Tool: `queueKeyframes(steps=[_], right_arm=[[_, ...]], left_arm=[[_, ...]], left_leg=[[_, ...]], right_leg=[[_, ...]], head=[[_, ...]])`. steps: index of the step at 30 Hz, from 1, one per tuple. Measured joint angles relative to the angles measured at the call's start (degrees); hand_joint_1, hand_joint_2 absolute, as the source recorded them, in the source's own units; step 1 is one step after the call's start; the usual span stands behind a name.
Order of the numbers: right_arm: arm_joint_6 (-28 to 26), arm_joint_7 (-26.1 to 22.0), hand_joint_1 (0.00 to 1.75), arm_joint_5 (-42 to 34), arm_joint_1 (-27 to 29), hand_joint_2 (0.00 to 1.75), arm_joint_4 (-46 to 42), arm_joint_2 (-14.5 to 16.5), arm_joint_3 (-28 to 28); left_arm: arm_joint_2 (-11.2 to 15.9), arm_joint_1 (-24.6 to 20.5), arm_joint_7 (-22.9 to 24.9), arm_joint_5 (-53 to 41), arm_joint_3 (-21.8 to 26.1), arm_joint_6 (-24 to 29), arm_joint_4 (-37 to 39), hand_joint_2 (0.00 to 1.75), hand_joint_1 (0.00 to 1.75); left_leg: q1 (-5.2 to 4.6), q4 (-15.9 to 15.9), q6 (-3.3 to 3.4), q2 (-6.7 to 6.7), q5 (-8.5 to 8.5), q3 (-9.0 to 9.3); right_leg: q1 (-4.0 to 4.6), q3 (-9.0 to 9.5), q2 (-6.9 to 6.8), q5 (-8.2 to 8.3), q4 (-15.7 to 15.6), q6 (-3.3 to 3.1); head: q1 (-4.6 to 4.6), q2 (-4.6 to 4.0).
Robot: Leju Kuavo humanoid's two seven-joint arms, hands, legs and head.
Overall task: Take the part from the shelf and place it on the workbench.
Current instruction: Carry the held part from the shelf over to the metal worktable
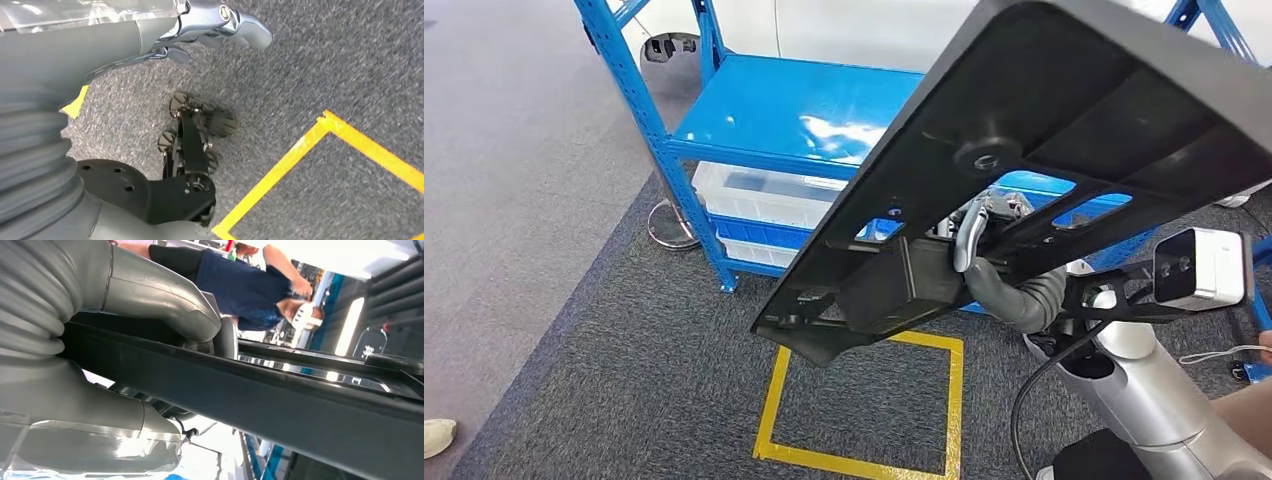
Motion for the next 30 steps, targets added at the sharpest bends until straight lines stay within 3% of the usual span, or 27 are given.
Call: queueKeyframes(steps=[2, 4, 6, 8, 9, 10, 12, 14, 16, 17, 18, 20, 23, 24, 25, 26, 28, 30], right_arm=[[-0.27, -0.08, 1.75, 0.83, -0.21, 1.75, -0.31, 0.01, 0.36], [-0.36, -0.26, 1.75, 1.48, -0.15, 1.75, -0.62, -0.02, 0.74], [-0.10, -0.49, 1.75, 1.75, -0.07, 1.75, -0.82, -0.08, 0.90], [0.66, -0.65, 1.75, 1.95, 0.30, 1.75, -0.84, -0.11, 0.98], [1.06, -0.68, 1.75, 2.13, 0.53, 1.75, -0.83, -0.11, 1.07], [1.32, -0.77, 1.75, 2.39, 0.69, 1.75, -0.82, -0.11, 1.16], [1.52, -1.11, 1.75, 3.27, 0.84, 1.75, -0.81, -0.10, 1.28], [1.68, -1.57, 1.75, 4.27, 1.15, 1.75, -0.81, -0.04, 1.29], [1.90, -1.88, 1.75, 4.91, 1.68, 1.75, -0.81, 0.08, 1.28], [2.06, -1.95, 1.75, 5.07, 1.86, 1.75, -0.82, 0.17, 1.27], [2.37, -1.97, 1.75, 5.20, 1.96, 1.75, -0.82, 0.37, 1.26], [3.58, -1.98, 1.75, 5.37, 2.09, 1.75, -0.82, 0.90, 1.21], [6.82, -1.87, 1.75, 5.07, 2.79, 1.75, -0.82, 2.18, 1.26], [7.77, -1.82, 1.75, 4.89, 3.13, 1.75, -0.82, 2.69, 1.39], [8.47, -1.77, 1.75, 4.78, 3.41, 1.75, -0.82, 3.18, 1.58], [8.92, -1.65, 1.75, 4.71, 3.60, 1.75, -0.82, 3.62, 1.80], [9.46, -1.26, 1.75, 4.49, 3.71, 1.75, -0.82, 4.36, 2.14], [9.64, -0.87, 1.75, 3.79, 3.64, 1.75, -0.80, 4.76, 2.28]], left_arm=[[0.20, -0.04, -0.03, -0.07, 0.00, -0.03, 0.00, 1.75, 0.00], [0.28, 0.01, -0.05, -0.10, 0.01, -0.07, 0.00, 1.75, 0.00], [0.30, -0.02, -0.05, -0.15, 0.01, -0.18, 0.00, 1.75, 0.00], [0.30, -0.05, -0.05, -0.29, 0.01, -0.34, 0.00, 1.75, 0.00], [0.30, -0.03, -0.05, -0.36, 0.01, -0.41, 0.00, 1.75, 0.00], [0.30, 0.01, -0.04, -0.44, 0.01, -0.45, 0.00, 1.75, 0.00], [0.30, 0.02, -0.05, -0.71, 0.00, -0.52, 0.00, 1.75, 0.00], [0.30, -0.11, -0.13, -1.22, -0.03, -0.51, 0.00, 1.75, 0.00], [0.30, -0.21, -0.31, -1.63, -0.08, -0.36, 0.00, 1.75, 0.00], [0.29, -0.17, -0.43, -1.73, -0.10, -0.22, 0.00, 1.75, 0.00], [0.27, -0.08, -0.77, -1.77, -0.11, 0.09, 0.01, 1.75, 0.00], [0.21, -0.07, -1.78, -1.81, -0.12, 0.97, 0.02, 1.75, 0.00], [0.16, -0.50, -2.91, -2.17, -0.26, 1.47, 0.02, 1.75, 0.00], [0.14, -0.57, -3.03, -2.34, -0.33, 1.41, 0.02, 1.75, 0.00], [0.10, -0.58, -3.04, -2.48, -0.39, 1.35, 0.02, 1.75, 0.00], [0.06, -0.56, -2.97, -2.60, -0.42, 1.33, 0.02, 1.75, 0.00], [0.01, -0.60, -2.74, -2.84, -0.45, 1.33, 0.02, 1.75, 0.00], [0.00, -0.81, -2.42, -2.97, -0.49, 1.30, 0.02, 1.75, 0.00]], left_leg=[[-0.21, -0.82, 0.83, -0.37, 0.01, -0.08], [0.05, -1.63, 1.62, -1.08, 0.49, 0.04], [0.27, -2.22, 2.21, -1.77, 0.98, 0.11], [0.22, -2.16, 2.42, -2.62, 1.13, -0.16], [0.20, -2.06, 2.43, -3.11, 1.14, -0.27], [0.20, -1.89, 2.40, -3.61, 1.13, -0.34], [0.22, -1.35, 2.15, -4.69, 0.95, -0.42], [0.15, -0.65, 1.64, -5.70, 0.69, -0.88], [0.16, -0.30, 1.00, -6.49, 0.75, -1.58], [0.23, -0.32, 0.67, -6.86, 0.90, -1.81], [0.31, -0.35, 0.35, -6.75, 0.94, -1.90], [0.32, 1.41, -0.26, -5.21, -0.33, -2.79], [0.57, 12.07, -1.01, -2.97, -5.46, -7.89], [0.66, 15.21, -1.16, -2.79, -6.40, -9.41], [0.72, 16.32, -1.22, -2.68, -6.27, -9.97], [0.74, 14.98, -1.20, -2.52, -5.06, -9.31], [0.66, 7.14, -0.83, -1.32, -1.35, -5.31], [0.21, 0.81, -0.06, 0.15, 0.59, -2.17]], right_leg=[[0.08, -0.02, -0.66, 0.17, -0.15, 0.67], [-0.03, -0.28, -0.08, -0.59, 0.58, 1.27], [-0.25, -2.61, 1.87, -3.56, 5.52, 1.64], [-0.38, -6.52, 3.00, -6.83, 13.31, 1.86], [-0.46, -7.80, 3.12, -7.24, 15.72, 1.96], [-0.54, -8.07, 3.15, -6.53, 16.04, 2.03], [-0.84, -5.44, 3.64, -2.47, 10.16, 2.06], [-1.11, -2.34, 5.33, 0.24, 3.23, 1.97], [-1.00, -1.73, 6.23, 0.40, 1.14, 1.69], [-0.93, -1.87, 5.91, 0.54, 1.05, 1.45], [-0.98, -1.85, 5.52, 0.68, 0.86, 1.11], [-1.16, -1.63, 4.59, 0.92, 0.41, 0.36], [-0.98, -1.53, 3.01, 0.91, 0.23, -0.23], [-0.91, -1.52, 2.50, 0.87, 0.24, -0.27], [-0.87, -1.49, 2.05, 0.82, 0.25, -0.29], [-0.84, -1.42, 1.63, 0.76, 0.26, -0.25], [-0.76, -1.13, 0.85, 0.56, 0.27, -0.06], [-0.49, -0.90, 0.18, 0.34, 0.31, 0.41]], head=[[0.02, 0.00], [0.06, 0.00], [0.15, 0.00], [0.18, 0.00], [0.17, 0.00], [0.19, 0.00], [0.19, 0.00], [0.17, 0.01], [0.14, 0.01], [0.13, 0.01], [0.14, 0.00], [-0.01, 0.00], [-0.16, 0.00], [-0.17, 0.00], [-0.17, 0.00], [-0.17, 0.00], [-0.17, 0.00], [-0.13, 0.00]])
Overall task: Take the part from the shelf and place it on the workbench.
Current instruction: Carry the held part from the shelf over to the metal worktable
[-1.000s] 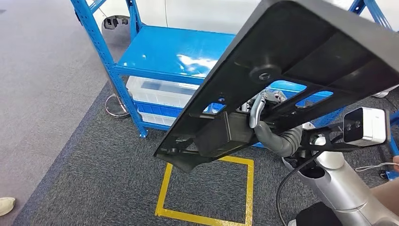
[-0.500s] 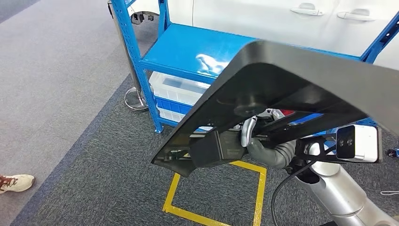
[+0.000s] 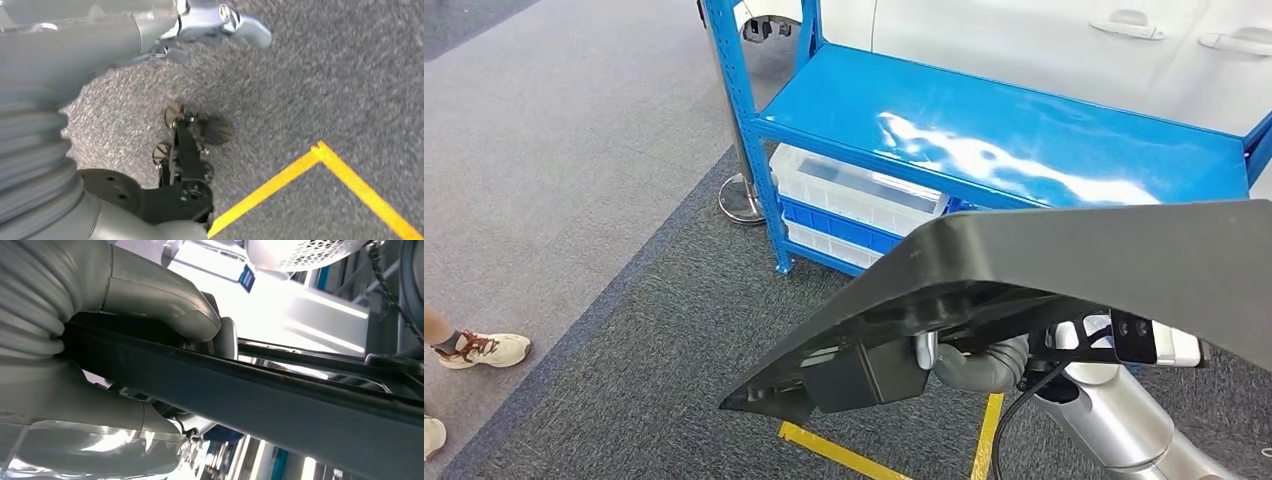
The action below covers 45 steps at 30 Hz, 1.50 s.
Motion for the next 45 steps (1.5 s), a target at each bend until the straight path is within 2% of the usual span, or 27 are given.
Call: queueKeyframes(steps=[1, 3, 5, 6, 8, 10, 11, 12, 14, 15, 18, 20, 22, 24, 25, 26, 27, 29, 31, 34, 35, 37, 39, 40, 41, 42, 45], right_arm=[[-0.02, 0.14, 1.75, -0.64, -0.09, 1.75, 0.03, 0.07, 0.03], [-0.10, 0.36, 1.75, -2.34, -0.42, 1.75, 0.09, 0.00, -0.02], [-0.17, 0.39, 1.75, -3.95, -0.69, 1.75, 0.11, -0.54, -0.28], [-0.18, 0.35, 1.75, -4.56, -0.74, 1.75, 0.11, -0.97, -0.48], [-0.17, 0.29, 1.75, -5.12, -0.58, 1.75, 0.11, -1.80, -0.72], [-0.14, 0.28, 1.75, -5.25, -0.30, 1.75, 0.13, -2.45, -0.75], [-0.14, 0.28, 1.75, -5.27, -0.23, 1.75, 0.13, -2.66, -0.75], [-0.17, 0.27, 1.75, -5.29, -0.22, 1.75, 0.13, -2.80, -0.75], [-0.41, 0.19, 1.75, -5.36, -0.25, 1.75, 0.13, -3.07, -0.77], [-0.62, 0.10, 1.75, -5.41, -0.25, 1.75, 0.12, -3.23, -0.81], [-1.06, -0.22, 1.75, -5.49, -0.26, 1.75, 0.11, -3.70, -1.20], [-1.13, -0.31, 1.75, -5.45, -0.38, 1.75, 0.11, -3.79, -1.55], [-1.20, -0.35, 1.75, -5.39, -0.46, 1.75, 0.11, -3.82, -1.76], [-1.22, -0.38, 1.75, -5.29, -0.41, 1.75, 0.11, -3.82, -1.85], [-1.22, -0.37, 1.75, -5.26, -0.37, 1.75, 0.11, -3.82, -1.86], [-1.22, -0.37, 1.75, -5.23, -0.35, 1.75, 0.11, -3.82, -1.86], [-1.25, -0.37, 1.75, -5.18, -0.34, 1.75, 0.11, -3.82, -1.87], [-1.59, -0.36, 1.75, -4.90, -0.39, 1.75, 0.09, -3.82, -1.95], [-2.35, -0.26, 1.75, -4.39, -0.46, 1.75, 0.03, -3.82, -2.10], [-3.38, -0.12, 1.75, -3.54, -0.40, 1.75, -0.26, -3.82, -2.26], [-3.53, -0.14, 1.75, -3.28, -0.31, 1.75, -0.48, -3.83, -2.33], [-3.71, -0.35, 1.75, -2.77, -0.01, 1.75, -1.10, -3.86, -2.68], [-3.84, -0.50, 1.75, -2.39, 0.53, 1.75, -1.49, -3.90, -2.96], [-3.92, -0.44, 1.75, -2.27, 0.79, 1.75, -1.59, -3.91, -3.00], [-4.00, -0.29, 1.75, -2.24, 0.95, 1.75, -1.69, -3.91, -3.00], [-4.10, -0.08, 1.75, -2.31, 0.94, 1.75, -1.80, -3.90, -3.00], [-4.89, 1.02, 1.75, -2.69, 0.03, 1.75, -1.96, -3.79, -2.86]], left_arm=[[-0.01, -0.08, 0.22, -0.02, -0.03, -0.10, 0.00, 1.75, 0.00], [-0.03, -0.08, 0.64, -0.08, -0.09, -0.51, 0.00, 1.75, 0.00], [-0.12, 0.00, 0.89, -0.16, -0.13, -1.00, 0.00, 1.75, 0.00], [-0.17, -0.02, 0.96, -0.20, -0.16, -1.21, 0.00, 1.75, 0.00], [-0.23, -0.10, 1.04, -0.29, -0.24, -1.47, 0.00, 1.75, 0.00], [-0.25, -0.08, 1.09, -0.45, -0.30, -1.58, 0.00, 1.75, 0.00], [-0.26, -0.07, 1.10, -0.51, -0.32, -1.60, 0.00, 1.75, 0.00], [-0.28, -0.07, 1.11, -0.55, -0.34, -1.61, 0.00, 1.75, 0.00], [-0.35, -0.13, 1.13, -0.59, -0.39, -1.68, 0.00, 1.75, 0.00], [-0.37, -0.17, 1.14, -0.61, -0.42, -1.72, 0.00, 1.75, 0.00], [-0.37, -0.05, 1.17, -0.64, -0.48, -1.75, 0.00, 1.75, 0.00], [-0.40, 0.12, 1.17, -0.64, -0.48, -1.72, 0.01, 1.75, 0.00], [-0.45, 0.03, 1.17, -0.64, -0.49, -1.70, 0.02, 1.75, 0.00], [-0.47, -0.16, 1.17, -0.64, -0.49, -1.71, 0.02, 1.75, 0.00], [-0.49, -0.16, 1.17, -0.64, -0.50, -1.71, 0.02, 1.75, 0.00], [-0.49, -0.13, 1.17, -0.64, -0.50, -1.71, 0.02, 1.75, 0.00], [-0.50, -0.09, 1.17, -0.64, -0.51, -1.71, 0.02, 1.75, 0.00], [-0.48, -0.13, 1.17, -0.60, -0.51, -1.71, 0.01, 1.75, 0.00], [-0.45, -0.25, 1.17, -0.54, -0.50, -1.72, 0.00, 1.75, 0.00], [-0.44, -0.15, 1.19, -0.42, -0.49, -1.72, 0.00, 1.75, 0.00], [-0.44, -0.08, 1.21, -0.33, -0.49, -1.72, 0.00, 1.75, 0.00], [-0.43, -0.09, 1.25, -0.13, -0.49, -1.72, 0.00, 1.75, 0.00], [-0.42, -0.17, 1.26, 0.02, -0.49, -1.73, 0.00, 1.75, 0.00], [-0.41, -0.16, 1.26, 0.06, -0.48, -1.73, 0.00, 1.75, 0.00], [-0.39, -0.14, 1.26, 0.10, -0.47, -1.73, 0.00, 1.75, 0.00], [-0.38, -0.13, 1.25, 0.14, -0.46, -1.73, 0.00, 1.75, 0.00], [-0.34, -0.17, 1.11, 0.22, -0.44, -1.73, 0.00, 1.75, 0.00]], left_leg=[[-0.23, -1.09, 0.39, 0.29, 0.06, 0.42], [-0.36, -1.32, 1.15, -0.63, 0.20, 0.37], [-0.15, -1.90, 1.93, -1.44, 0.61, 0.71], [-0.01, -2.16, 2.26, -1.84, 0.82, 0.88], [-0.01, -2.20, 2.57, -2.75, 0.97, 0.83], [-0.11, -2.06, 2.63, -3.85, 0.94, 0.76], [-0.14, -1.96, 2.60, -4.41, 0.90, 0.76], [-0.14, -1.80, 2.52, -4.99, 0.84, 0.78], [-0.21, -1.28, 2.18, -6.10, 0.59, 0.64], [-0.25, -1.02, 1.96, -6.57, 0.49, 0.42], [-0.18, -0.87, 1.09, -7.66, 0.53, -0.20], [-0.14, -0.06, 0.48, -6.99, -0.11, -0.57], [-0.02, 5.01, -0.09, -4.66, -3.05, -2.80], [0.25, 13.07, -0.61, -3.07, -6.63, -6.60], [0.38, 15.60, -0.76, -2.84, -7.30, -7.83], [0.46, 15.80, -0.81, -2.71, -6.82, -7.88], [0.51, 13.55, -0.75, -2.52, -5.33, -6.69], [0.27, 5.00, -0.19, -0.86, -1.76, -2.16], [-0.27, -0.45, 0.66, 0.61, -0.26, 0.54], [-0.49, -1.38, 1.61, -0.37, -0.04, 0.60], [-0.35, -1.71, 1.95, -0.84, 0.20, 0.76], [-0.05, -2.30, 2.53, -1.75, 0.67, 1.15], [-0.09, -2.29, 2.70, -2.79, 0.74, 1.10], [-0.12, -2.20, 2.70, -3.39, 0.72, 1.06], [-0.12, -2.07, 2.67, -4.03, 0.67, 1.05], [-0.10, -1.91, 2.59, -4.71, 0.60, 1.06], [-0.03, -1.04, 2.01, -6.58, 0.14, 0.87]], right_leg=[[0.12, 0.05, -0.34, -0.07, 0.01, 0.29], [0.21, 0.17, -1.08, -0.15, -0.12, 1.00], [0.04, -0.11, -0.39, -1.28, 1.04, 1.60], [-0.04, -1.09, 0.59, -2.75, 3.36, 1.81], [-0.12, -4.86, 2.54, -6.56, 11.30, 1.98], [-0.09, -7.97, 3.04, -7.91, 17.02, 2.04], [-0.08, -8.02, 3.10, -6.82, 16.55, 1.99], [-0.09, -6.93, 3.26, -4.75, 13.72, 1.90], [-0.21, -3.37, 4.64, -0.63, 5.42, 1.65], [-0.27, -2.17, 5.31, 0.42, 2.54, 1.51], [-0.19, -1.66, 5.41, 0.67, 0.78, 0.80], [-0.29, -1.42, 4.56, 0.91, 0.34, 0.07], [-0.34, -1.20, 3.54, 1.00, 0.03, -0.48], [-0.16, -1.17, 2.49, 0.89, 0.03, -0.73], [-0.09, -1.16, 1.98, 0.85, 0.04, -0.75], [-0.04, -1.11, 1.47, 0.79, 0.05, -0.73], [0.00, -1.01, 0.99, 0.72, 0.05, -0.68], [0.15, -0.68, 0.07, 0.50, 0.06, -0.46], [0.38, -0.49, -0.70, 0.31, 0.09, -0.01], [0.47, -0.31, -1.69, 0.17, -0.08, 0.93], [0.37, -0.36, -1.24, -0.28, 0.27, 1.24], [0.20, -2.01, 0.91, -2.93, 4.23, 1.65], [0.11, -5.78, 2.69, -6.59, 12.19, 1.75], [0.10, -7.46, 2.95, -7.49, 15.45, 1.81], [0.07, -8.23, 3.04, -7.22, 16.66, 1.84], [0.00, -7.87, 3.11, -5.80, 15.47, 1.85], [-0.42, -3.08, 4.86, -0.29, 4.51, 1.79]], head=[[0.01, 0.00], [0.03, 0.00], [0.07, 0.00], [0.14, 0.00], [0.26, 0.00], [0.30, 0.00], [0.30, 0.00], [0.30, 0.00], [0.30, 0.00], [0.30, 0.00], [0.26, 0.00], [0.16, 0.00], [-0.05, 0.00], [-0.16, 0.00], [-0.16, 0.00], [-0.18, 0.00], [-0.18, 0.00], [-0.17, 0.00], [-0.14, 0.00], [-0.13, 0.00], [-0.10, 0.00], [-0.02, 0.00], [0.06, 0.00], [0.09, 0.00], [0.09, 0.00], [0.09, 0.00], [0.10, 0.00]])
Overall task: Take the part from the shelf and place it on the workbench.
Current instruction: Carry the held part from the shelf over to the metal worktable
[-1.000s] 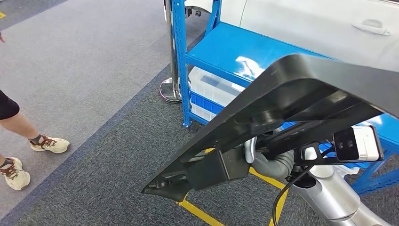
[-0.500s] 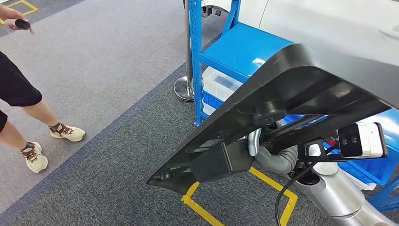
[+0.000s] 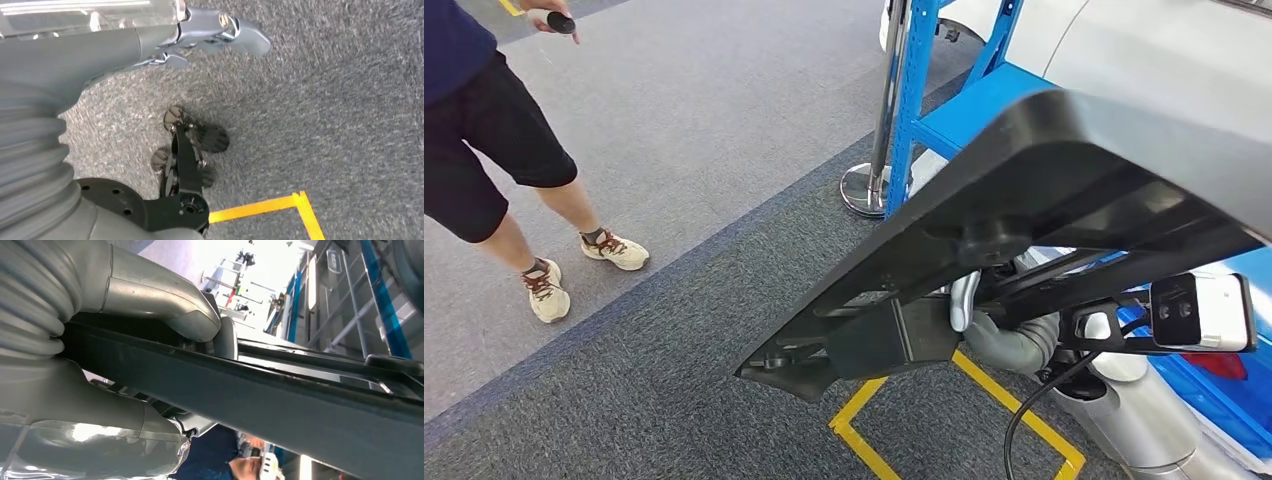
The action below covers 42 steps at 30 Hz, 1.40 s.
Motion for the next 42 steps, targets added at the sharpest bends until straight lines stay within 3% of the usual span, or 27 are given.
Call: queueKeyframes(steps=[2, 4, 6, 8, 10, 11, 12, 14, 16, 18, 20, 22, 24, 26, 27, 28, 31, 33, 35, 37, 39, 41, 42], right_arm=[[-0.90, 0.53, 1.75, -0.36, -0.76, 1.75, 0.01, 0.11, 0.34], [-1.78, 0.69, 1.75, -0.84, -1.44, 1.75, 0.01, 0.20, 0.89], [-2.43, 0.54, 1.75, -1.17, -2.07, 1.75, -0.05, 0.29, 1.49], [-3.03, -0.13, 1.75, -0.58, -2.28, 1.75, -0.31, 0.44, 2.09], [-3.50, -1.47, 1.75, 1.37, -1.55, 1.75, -0.65, 0.55, 2.87], [-3.59, -2.38, 1.75, 2.55, -0.77, 1.75, -0.79, 0.57, 3.27], [-3.57, -3.38, 1.75, 3.61, 0.20, 1.75, -0.95, 0.58, 3.65], [-3.38, -5.06, 1.75, 4.84, 1.79, 1.75, -1.29, 0.54, 4.11], [-3.15, -6.18, 1.75, 5.15, 2.76, 1.75, -1.74, 0.32, 4.12], [-2.81, -7.02, 1.75, 5.42, 3.92, 1.75, -2.14, -0.04, 3.92], [-2.35, -7.49, 1.75, 5.86, 5.07, 1.75, -2.43, -0.32, 3.78], [-2.14, -7.76, 1.75, 6.09, 5.78, 1.75, -2.72, -0.67, 3.59], [-2.15, -7.96, 1.75, 6.14, 6.48, 1.75, -2.85, -1.05, 3.44], [-2.15, -8.02, 1.75, 6.20, 7.29, 1.75, -2.85, -1.35, 3.40], [-2.15, -8.02, 1.75, 6.24, 7.56, 1.75, -2.85, -1.46, 3.40], [-2.14, -8.03, 1.75, 6.25, 7.71, 1.75, -2.86, -1.54, 3.39], [-2.07, -8.07, 1.75, 6.35, 7.78, 1.75, -2.85, -1.58, 3.12], [-1.58, -7.74, 1.75, 5.75, 7.55, 1.75, -2.69, -1.58, 2.66], [-0.21, -6.92, 1.75, 3.69, 6.54, 1.75, -2.09, -1.58, 1.85], [1.90, -6.30, 1.75, 1.72, 5.40, 1.75, -1.23, -1.44, 0.55], [3.63, -6.10, 1.75, 1.39, 5.06, 1.75, -0.52, -1.17, -0.74], [4.35, -5.72, 1.75, 2.03, 5.12, 1.75, 0.03, -0.67, -1.41], [4.50, -5.41, 1.75, 2.40, 5.19, 1.75, 0.21, -0.33, -1.57]], left_arm=[[0.11, -0.01, -0.15, 0.14, 0.03, 0.04, 0.00, 1.75, 0.00], [0.22, 0.19, -0.24, 0.31, 0.16, 0.19, 0.00, 1.75, 0.00], [0.28, 0.44, -0.21, 0.53, 0.40, 0.44, 0.00, 1.75, 0.00], [0.36, 0.42, -0.14, 0.73, 0.59, 0.69, 0.00, 1.75, 0.00], [0.39, 0.38, -0.09, 0.79, 0.65, 0.80, 0.00, 1.75, 0.00], [0.38, 0.47, -0.08, 0.77, 0.66, 0.81, 0.00, 1.75, 0.00], [0.37, 0.64, -0.08, 0.72, 0.67, 0.80, 0.00, 1.75, 0.00], [0.37, 0.98, -0.09, 0.62, 0.69, 0.78, 0.00, 1.75, 0.00], [0.43, 1.03, -0.13, 0.57, 0.69, 0.75, 0.00, 1.75, 0.00], [0.49, 1.01, -0.18, 0.49, 0.69, 0.64, 0.00, 1.75, 0.00], [0.47, 1.27, -0.20, 0.43, 0.70, 0.53, 0.00, 1.75, 0.00], [0.42, 1.46, -0.23, 0.43, 0.72, 0.48, 0.00, 1.75, 0.00], [0.36, 1.36, -0.27, 0.43, 0.72, 0.40, 0.00, 1.75, 0.00], [0.31, 1.27, -0.27, 0.43, 0.72, 0.34, 0.00, 1.75, 0.00], [0.28, 1.29, -0.26, 0.43, 0.72, 0.33, 0.00, 1.75, 0.00], [0.25, 1.33, -0.26, 0.43, 0.72, 0.31, 0.00, 1.75, 0.00], [0.14, 1.31, -0.26, 0.44, 0.73, 0.19, 0.00, 1.75, 0.00], [0.12, 1.20, -0.10, 0.44, 0.74, 0.07, 0.00, 1.75, 0.00], [0.08, 1.16, 0.49, 0.46, 0.77, -0.02, 0.00, 1.75, 0.00], [-0.03, 1.09, 1.19, 0.55, 0.84, -0.07, 0.00, 1.75, 0.00], [-0.12, 0.91, 1.50, 0.63, 0.94, -0.09, 0.00, 1.75, 0.00], [-0.19, 0.87, 1.65, 0.64, 1.04, -0.09, 0.00, 1.75, 0.00], [-0.22, 0.91, 1.75, 0.63, 1.08, -0.09, 0.00, 1.75, 0.00]], left_leg=[[-0.03, 0.48, -0.54, -0.87, -0.16, -0.62], [0.07, 0.46, -1.18, -1.55, -0.05, -1.01], [0.12, 1.71, -1.85, -0.35, -0.93, -1.55], [0.10, 6.94, -2.38, 2.36, -3.82, -3.89], [0.21, 14.55, -2.68, 3.71, -7.02, -7.59], [0.25, 16.88, -2.70, 3.85, -7.57, -8.78], [0.27, 17.02, -2.60, 3.90, -7.01, -8.90], [0.16, 10.90, -2.02, 4.46, -3.46, -5.79], [-0.41, 3.36, -1.10, 6.34, -0.99, -1.85], [-0.96, 0.62, -0.44, 7.13, -0.76, -0.57], [-0.87, 0.03, 0.03, 6.12, -0.40, -0.45], [-0.55, -0.86, 0.63, 5.23, 0.20, 0.04], [-0.43, -1.18, 1.01, 4.31, 0.52, 0.22], [-0.45, -1.04, 1.11, 3.14, 0.56, 0.09], [-0.45, -0.92, 1.08, 2.49, 0.54, 0.05], [-0.43, -0.75, 1.00, 1.85, 0.49, 0.03], [-0.33, 0.28, 0.31, -0.01, 0.03, -0.25], [-0.34, 0.72, -0.31, -0.88, -0.11, -0.76], [-0.24, 0.67, -0.95, -1.29, -0.01, -1.08], [-0.16, 2.07, -1.52, 0.23, -0.94, -1.75], [-0.01, 7.59, -2.01, 2.62, -3.94, -4.33], [0.22, 14.64, -2.36, 3.55, -6.86, -7.81], [0.29, 16.30, -2.41, 3.69, -7.08, -8.67]], right_leg=[[-0.07, 1.23, 1.05, 0.66, -3.18, -0.31], [0.08, 1.12, 0.42, 0.73, -3.32, -0.98], [0.09, 1.33, -0.48, 0.83, -3.59, -1.77], [0.17, 1.54, -1.52, 0.80, -3.77, -2.35], [0.41, 1.59, -2.62, 0.67, -3.75, -2.61], [0.52, 1.62, -3.20, 0.59, -3.74, -2.67], [0.63, 1.67, -3.76, 0.50, -3.72, -2.70], [0.84, 1.92, -4.72, 0.29, -3.72, -2.67], [1.12, 2.22, -5.52, 0.07, -3.75, -2.40], [1.27, 2.44, -6.36, -0.07, -3.85, -1.90], [1.20, 2.73, -6.92, -0.21, -3.94, -1.29], [1.04, 2.13, -5.16, -1.72, -2.08, -0.75], [0.90, -0.75, -2.63, -5.19, 4.20, -0.47], [0.80, -4.10, -1.88, -7.57, 10.93, -0.27], [0.69, -4.68, -1.82, -7.24, 11.86, -0.15], [0.52, -4.16, -1.74, -5.82, 10.47, -0.03], [-0.13, 0.87, 0.05, -0.69, -0.39, 0.13], [-0.09, 2.02, 0.75, -0.20, -3.16, -0.27], [0.08, 1.92, -0.08, 0.04, -3.35, -1.02], [0.04, 2.18, -0.98, 0.28, -3.80, -1.78], [0.12, 2.39, -2.07, 0.32, -4.07, -2.25], [0.33, 2.40, -3.16, 0.23, -4.04, -2.42], [0.42, 2.41, -3.69, 0.17, -4.03, -2.45]], head=[[-0.06, 0.00], [-0.08, 0.00], [-0.18, 0.00], [-0.38, 0.00], [-0.48, 0.00], [-0.48, 0.00], [-0.49, 0.00], [-0.48, 0.00], [-0.45, 0.00], [-0.42, 0.00], [-0.42, 0.00], [-0.36, 0.00], [-0.29, 0.00], [-0.28, 0.00], [-0.28, 0.00], [-0.28, 0.00], [-0.28, 0.00], [-0.32, 0.00], [-0.34, 0.00], [-0.51, 0.00], [-0.72, 0.00], [-0.75, 0.00], [-0.76, 0.00]])
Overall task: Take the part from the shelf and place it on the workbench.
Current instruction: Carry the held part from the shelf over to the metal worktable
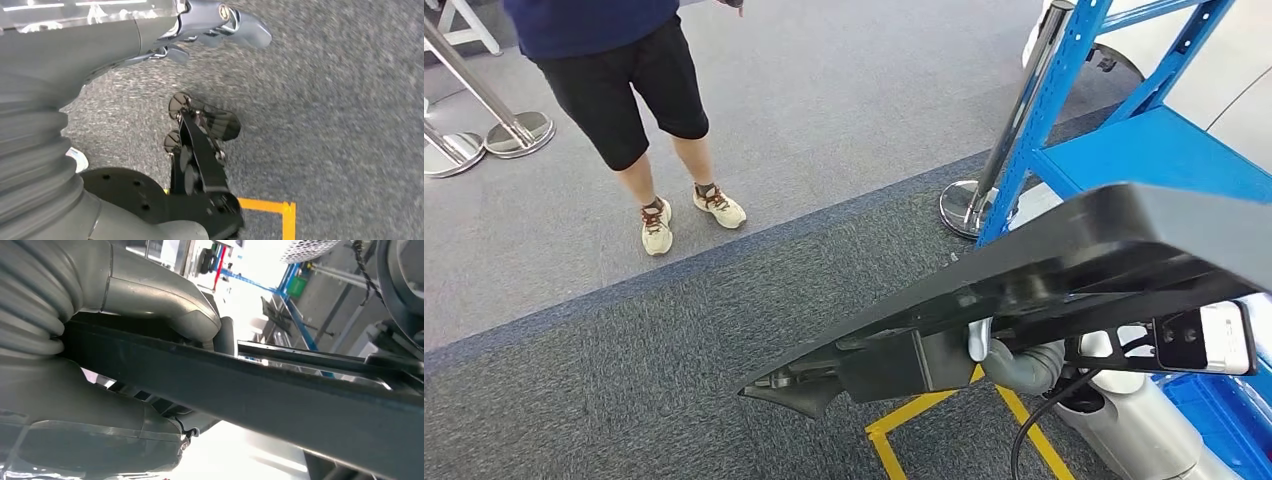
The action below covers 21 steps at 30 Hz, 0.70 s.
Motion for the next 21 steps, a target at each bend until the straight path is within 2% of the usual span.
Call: queueKeyframes(steps=[1, 2, 4, 5, 6, 7, 9, 11, 12, 13, 15, 16, 17, 19, 20, 21], right_arm=[[0.18, 0.46, 1.75, 0.45, 0.11, 1.75, 0.09, 0.56, -0.22], [0.32, 0.96, 1.75, 0.91, 0.28, 1.75, 0.06, 1.21, -0.51], [0.55, 1.83, 1.75, 1.89, 0.80, 1.75, -0.23, 2.54, -1.35], [0.67, 2.07, 1.75, 2.36, 1.19, 1.75, -0.42, 3.06, -1.85], [0.86, 2.21, 1.75, 2.80, 1.64, 1.75, -0.56, 3.53, -2.37], [1.13, 2.26, 1.75, 3.18, 2.08, 1.75, -0.64, 3.96, -2.86], [1.63, 2.27, 1.75, 3.59, 2.64, 1.75, -0.66, 4.73, -3.73], [2.16, 2.10, 1.75, 3.74, 3.01, 1.75, -0.68, 5.17, -4.59], [2.64, 1.84, 1.75, 3.93, 3.55, 1.75, -0.69, 5.25, -5.13], [3.32, 1.40, 1.75, 4.35, 4.43, 1.75, -0.71, 5.30, -5.75], [4.81, 0.05, 1.75, 5.90, 6.89, 1.75, -0.77, 5.42, -6.94], [5.42, -0.71, 1.75, 6.87, 8.09, 1.75, -0.79, 5.54, -7.39], [5.90, -1.40, 1.75, 7.79, 9.09, 1.75, -0.81, 5.74, -7.75], [6.47, -2.23, 1.75, 9.06, 10.49, 1.75, -0.86, 6.19, -8.36], [6.64, -2.42, 1.75, 9.56, 11.00, 1.75, -0.91, 6.46, -8.66], [6.71, -2.53, 1.75, 10.14, 11.50, 1.75, -0.97, 6.83, -8.89]], left_arm=[[-0.03, 0.04, 0.16, -0.01, 0.03, 0.00, 0.00, 1.75, 0.00], [-0.03, 0.06, 0.33, -0.02, 0.04, 0.00, 0.00, 1.75, 0.00], [0.02, -0.07, 0.55, -0.09, 0.05, -0.01, 0.00, 1.75, 0.00], [0.04, -0.19, 0.60, -0.19, 0.05, -0.05, 0.00, 1.75, 0.00], [0.07, -0.26, 0.62, -0.30, 0.05, -0.10, 0.00, 1.75, 0.00], [0.08, -0.29, 0.62, -0.43, 0.05, -0.15, 0.00, 1.75, 0.00], [0.09, -0.14, 0.62, -0.67, 0.05, -0.24, 0.00, 1.75, 0.00], [0.03, -0.09, 0.61, -0.80, 0.05, -0.31, 0.00, 1.75, 0.00], [-0.01, -0.12, 0.61, -0.80, 0.05, -0.34, 0.00, 1.75, 0.00], [-0.04, -0.18, 0.61, -0.77, 0.05, -0.36, 0.00, 1.75, 0.00], [-0.06, -0.15, 0.61, -0.53, 0.07, -0.33, 0.00, 1.75, 0.00], [-0.07, -0.03, 0.61, -0.39, 0.10, -0.28, 0.00, 1.75, 0.00], [-0.07, 0.12, 0.61, -0.28, 0.14, -0.23, 0.00, 1.75, 0.00], [-0.11, 0.42, 0.61, -0.21, 0.30, -0.14, 0.00, 1.75, 0.00], [-0.15, 0.48, 0.60, -0.19, 0.39, -0.11, 0.00, 1.75, 0.00], [-0.18, 0.51, 0.58, -0.15, 0.49, -0.11, 0.00, 1.75, 0.00]], left_leg=[[0.04, -0.41, 0.04, 0.15, 0.78, 0.18], [0.03, -3.04, 0.21, 0.43, 2.44, 1.51], [-0.42, -11.01, 0.94, 2.44, 5.77, 5.62], [-0.76, -13.92, 1.38, 3.34, 6.63, 7.07], [-1.08, -15.44, 1.76, 3.95, 6.85, 7.73], [-1.32, -15.80, 2.03, 3.84, 6.70, 7.71], [-1.25, -16.28, 2.57, 2.63, 7.02, 7.75], [-0.95, -17.10, 3.21, 1.62, 7.52, 8.27], [-0.79, -17.37, 3.44, 1.09, 7.71, 8.52], [-0.80, -17.44, 3.56, 0.46, 7.74, 8.58], [-0.85, -17.34, 3.66, -0.97, 7.69, 8.59], [-0.88, -17.27, 3.67, -1.68, 7.64, 8.62], [-0.90, -17.15, 3.64, -2.35, 7.55, 8.68], [-0.87, -16.80, 3.43, -3.60, 7.24, 8.86], [-0.93, -16.52, 3.23, -4.16, 7.04, 8.80], [-0.93, -16.30, 2.98, -4.62, 6.89, 8.65]], right_leg=[[0.08, 0.05, -0.51, -0.07, 0.01, 0.00], [0.14, 0.17, -1.03, -0.18, 0.01, 0.04], [0.32, 0.51, -2.01, -0.44, 0.00, 0.29], [0.41, 0.64, -2.47, -0.56, -0.01, 0.52], [0.48, 0.74, -2.93, -0.66, -0.03, 0.77], [0.52, 0.81, -3.40, -0.71, -0.11, 1.04], [0.46, 1.09, -3.91, -0.81, -0.40, 1.67], [0.21, 0.79, -1.81, -1.92, 0.72, 2.14], [0.08, -0.30, -0.26, -3.37, 3.14, 2.26], [-0.01, -2.04, 0.98, -5.15, 6.73, 2.31], [0.07, -6.09, 1.75, -8.01, 14.43, 2.40], [0.11, -7.13, 1.84, -7.91, 15.98, 2.41], [0.11, -7.04, 1.95, -6.65, 15.13, 2.35], [-0.01, -4.03, 2.87, -2.27, 7.81, 2.11], [-0.06, -2.39, 3.65, -0.69, 4.06, 2.01], [-0.10, -1.29, 4.23, 0.17, 1.51, 1.87]], head=[[-0.01, 0.00], [-0.01, 0.00], [-0.01, 0.00], [0.01, 0.00], [0.02, 0.00], [0.03, 0.00], [0.03, 0.00], [0.08, 0.00], [0.14, 0.00], [0.16, 0.00], [0.19, 0.00], [0.17, 0.00], [0.17, 0.00], [0.18, 0.00], [0.16, 0.00], [0.16, 0.00]])
